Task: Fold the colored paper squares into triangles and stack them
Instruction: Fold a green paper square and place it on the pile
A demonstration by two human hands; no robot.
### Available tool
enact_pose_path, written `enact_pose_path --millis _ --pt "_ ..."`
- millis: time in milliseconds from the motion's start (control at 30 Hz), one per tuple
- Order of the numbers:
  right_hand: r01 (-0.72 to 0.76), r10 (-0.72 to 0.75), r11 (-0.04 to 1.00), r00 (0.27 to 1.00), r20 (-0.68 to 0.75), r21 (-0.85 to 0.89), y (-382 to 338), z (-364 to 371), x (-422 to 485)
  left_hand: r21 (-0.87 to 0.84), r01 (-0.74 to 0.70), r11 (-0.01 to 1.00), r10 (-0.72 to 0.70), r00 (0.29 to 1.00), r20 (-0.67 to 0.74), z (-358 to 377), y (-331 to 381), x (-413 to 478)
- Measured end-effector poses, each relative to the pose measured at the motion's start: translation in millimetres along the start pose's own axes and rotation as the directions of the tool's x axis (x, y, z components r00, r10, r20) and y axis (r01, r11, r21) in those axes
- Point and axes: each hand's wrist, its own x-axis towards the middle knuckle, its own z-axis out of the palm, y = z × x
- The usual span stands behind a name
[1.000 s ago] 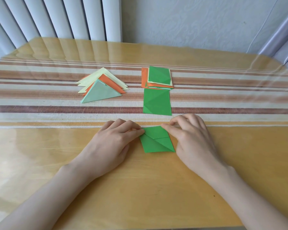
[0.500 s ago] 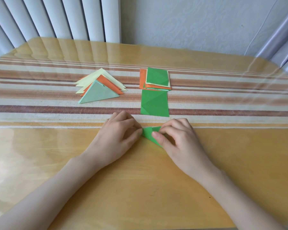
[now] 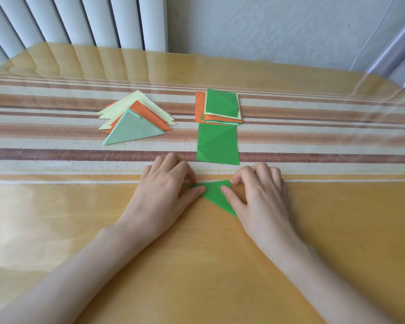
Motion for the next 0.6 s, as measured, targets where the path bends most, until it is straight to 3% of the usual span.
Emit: enact_pose_path --millis 167,367,433,500,600 --pt "0.008 -0.011 0.997 0.999 0.048 0.081 3 2 0 -0.011 0.061 0.998 -0.061 0.998 0.024 2 3 -1" --pt "-0.089 0.018 0.915 0.983 0.182 0.393 6 -7 6 -0.248 0.084 0.965 -0.059 0.993 0.105 -9 16 -1" --pt "-0.128 0.022 0.830 0.980 0.198 0.543 4 -13 7 -0.321 0.059 0.945 -0.018 0.991 0.129 -12 17 -2" --pt "-0.221 0.022 0.670 0.960 0.279 0.708 -1 -19 10 -0.353 -0.001 0.936 0.046 0.992 0.119 -14 16 -2" --pt "-0.285 0.056 0.528 0.952 0.302 0.800 -11 -23 15 -0.400 -0.013 0.916 0.061 0.992 0.107 -18 15 -5"
